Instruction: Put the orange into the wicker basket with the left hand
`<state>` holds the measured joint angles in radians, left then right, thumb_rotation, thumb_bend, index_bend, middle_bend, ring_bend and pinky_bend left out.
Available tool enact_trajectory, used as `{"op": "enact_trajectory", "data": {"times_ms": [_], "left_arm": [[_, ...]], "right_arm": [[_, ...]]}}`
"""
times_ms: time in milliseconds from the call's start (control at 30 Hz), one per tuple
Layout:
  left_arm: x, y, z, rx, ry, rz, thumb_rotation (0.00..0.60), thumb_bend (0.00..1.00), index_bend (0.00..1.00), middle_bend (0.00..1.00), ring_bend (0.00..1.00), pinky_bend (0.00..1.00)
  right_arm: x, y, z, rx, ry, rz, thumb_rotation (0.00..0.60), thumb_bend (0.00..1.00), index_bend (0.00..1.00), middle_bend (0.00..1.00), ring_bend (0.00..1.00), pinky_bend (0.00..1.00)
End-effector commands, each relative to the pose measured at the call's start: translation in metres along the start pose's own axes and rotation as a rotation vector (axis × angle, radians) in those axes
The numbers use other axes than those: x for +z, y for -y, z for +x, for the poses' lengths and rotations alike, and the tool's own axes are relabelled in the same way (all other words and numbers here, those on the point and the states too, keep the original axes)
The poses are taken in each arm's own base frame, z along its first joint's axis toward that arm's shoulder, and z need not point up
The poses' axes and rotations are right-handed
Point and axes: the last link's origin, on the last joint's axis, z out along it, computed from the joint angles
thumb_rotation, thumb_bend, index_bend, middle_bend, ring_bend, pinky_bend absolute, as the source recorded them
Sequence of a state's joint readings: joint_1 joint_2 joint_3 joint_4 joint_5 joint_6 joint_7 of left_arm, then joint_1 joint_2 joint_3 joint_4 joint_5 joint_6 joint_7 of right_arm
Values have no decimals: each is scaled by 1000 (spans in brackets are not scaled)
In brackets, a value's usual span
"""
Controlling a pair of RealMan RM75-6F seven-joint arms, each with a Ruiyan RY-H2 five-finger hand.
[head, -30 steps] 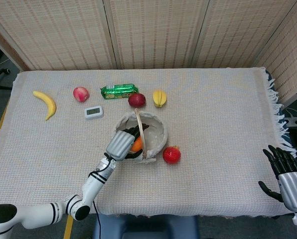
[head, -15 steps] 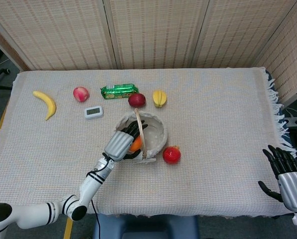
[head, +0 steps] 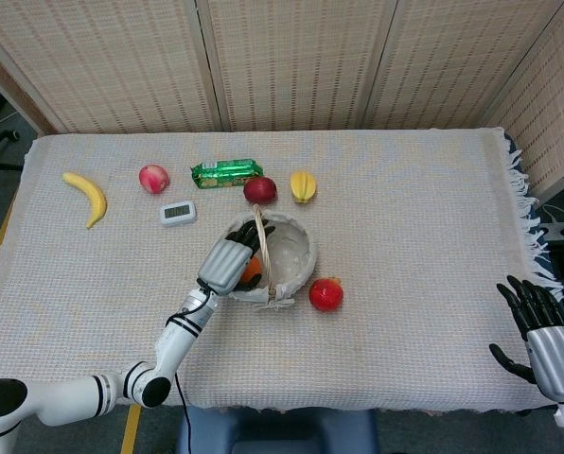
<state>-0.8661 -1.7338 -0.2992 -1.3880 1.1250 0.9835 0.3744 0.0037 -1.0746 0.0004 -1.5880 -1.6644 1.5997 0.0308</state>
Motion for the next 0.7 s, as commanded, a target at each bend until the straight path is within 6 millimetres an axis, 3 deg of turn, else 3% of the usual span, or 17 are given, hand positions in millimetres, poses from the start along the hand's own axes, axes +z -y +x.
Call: {"op": "enact_trajectory", "data": {"times_ms": [33, 233, 267, 333, 433, 500, 567, 633, 700], "left_arm": [[0, 3, 5, 18, -18, 8, 600, 314, 0, 0, 0, 245], [-3, 17, 10, 93, -16, 46, 600, 357, 0, 0, 10, 265], [-5, 31, 16, 202, -43, 82, 600, 379, 0, 0, 54, 276], [-10, 36, 18, 232, -67, 115, 600, 432, 14, 39, 200, 321], [-15, 45, 20, 263, -90, 144, 600, 529, 212, 194, 361, 391], [-18, 50, 21, 257, -114, 164, 600, 609, 433, 368, 498, 467], [-19, 53, 23, 252, -162, 192, 600, 701, 582, 488, 596, 562], [-21, 55, 25, 239, -194, 205, 600, 786, 672, 570, 676, 649], [-24, 58, 27, 230, -202, 218, 600, 834, 694, 599, 710, 679]], "right_arm": [[0, 0, 0, 0, -1, -1, 600, 112, 58, 0, 0, 92], [1, 0, 0, 1, 2, -2, 600, 112, 59, 0, 0, 92], [0, 1, -1, -1, 6, 3, 600, 112, 59, 0, 0, 92], [0, 2, -2, -4, 8, 5, 600, 112, 59, 0, 0, 92], [0, 2, -3, -5, 10, 5, 600, 112, 60, 0, 0, 92], [1, 2, -3, -5, 9, 4, 600, 112, 60, 0, 0, 92], [1, 2, -3, -6, 10, 4, 600, 112, 62, 0, 0, 93], [1, 2, -3, -4, 11, 4, 600, 112, 64, 0, 0, 93], [1, 2, -3, -3, 10, 4, 600, 112, 65, 0, 0, 93]]}}
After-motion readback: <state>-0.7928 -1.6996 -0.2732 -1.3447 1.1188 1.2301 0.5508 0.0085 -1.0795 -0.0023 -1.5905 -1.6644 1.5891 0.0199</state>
